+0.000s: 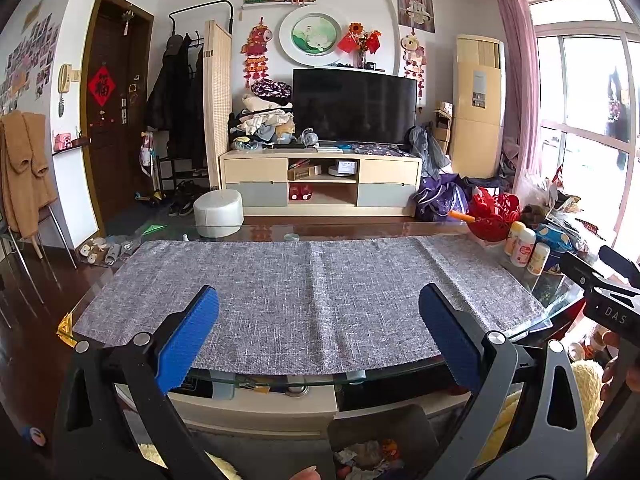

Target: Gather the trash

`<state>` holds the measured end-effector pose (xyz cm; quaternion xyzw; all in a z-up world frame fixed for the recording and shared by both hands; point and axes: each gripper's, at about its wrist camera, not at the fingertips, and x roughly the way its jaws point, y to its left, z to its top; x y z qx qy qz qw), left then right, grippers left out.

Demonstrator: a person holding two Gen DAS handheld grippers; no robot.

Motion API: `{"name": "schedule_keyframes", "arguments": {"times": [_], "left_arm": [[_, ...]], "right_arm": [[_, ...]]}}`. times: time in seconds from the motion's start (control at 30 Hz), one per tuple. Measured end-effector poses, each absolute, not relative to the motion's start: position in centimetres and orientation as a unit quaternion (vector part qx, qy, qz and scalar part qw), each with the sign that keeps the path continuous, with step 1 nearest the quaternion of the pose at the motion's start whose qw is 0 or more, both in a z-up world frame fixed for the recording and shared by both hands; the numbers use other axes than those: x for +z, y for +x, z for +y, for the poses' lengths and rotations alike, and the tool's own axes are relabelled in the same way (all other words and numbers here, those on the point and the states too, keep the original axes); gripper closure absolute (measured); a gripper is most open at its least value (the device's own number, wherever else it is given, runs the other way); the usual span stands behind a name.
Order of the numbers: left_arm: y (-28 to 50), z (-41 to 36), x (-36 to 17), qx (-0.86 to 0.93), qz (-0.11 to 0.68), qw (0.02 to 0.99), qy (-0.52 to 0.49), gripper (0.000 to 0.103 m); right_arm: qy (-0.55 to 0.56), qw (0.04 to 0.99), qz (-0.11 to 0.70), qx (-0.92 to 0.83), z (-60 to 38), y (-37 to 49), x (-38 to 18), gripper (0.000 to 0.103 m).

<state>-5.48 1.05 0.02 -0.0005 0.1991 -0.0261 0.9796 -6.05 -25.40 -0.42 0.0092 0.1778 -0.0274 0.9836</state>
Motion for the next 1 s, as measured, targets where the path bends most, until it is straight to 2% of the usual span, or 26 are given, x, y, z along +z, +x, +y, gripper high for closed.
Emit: {"name": "schedule_keyframes", "arguments": {"times": [1.0], "left_arm": [[-5.5,0.48,0.45,-0.027,0.198,0.98,0.0,0.008]], "right_arm": [[0.02,0.983,0.179,-0.031,-25.66,-6.05,-0.72,0.003]]}}
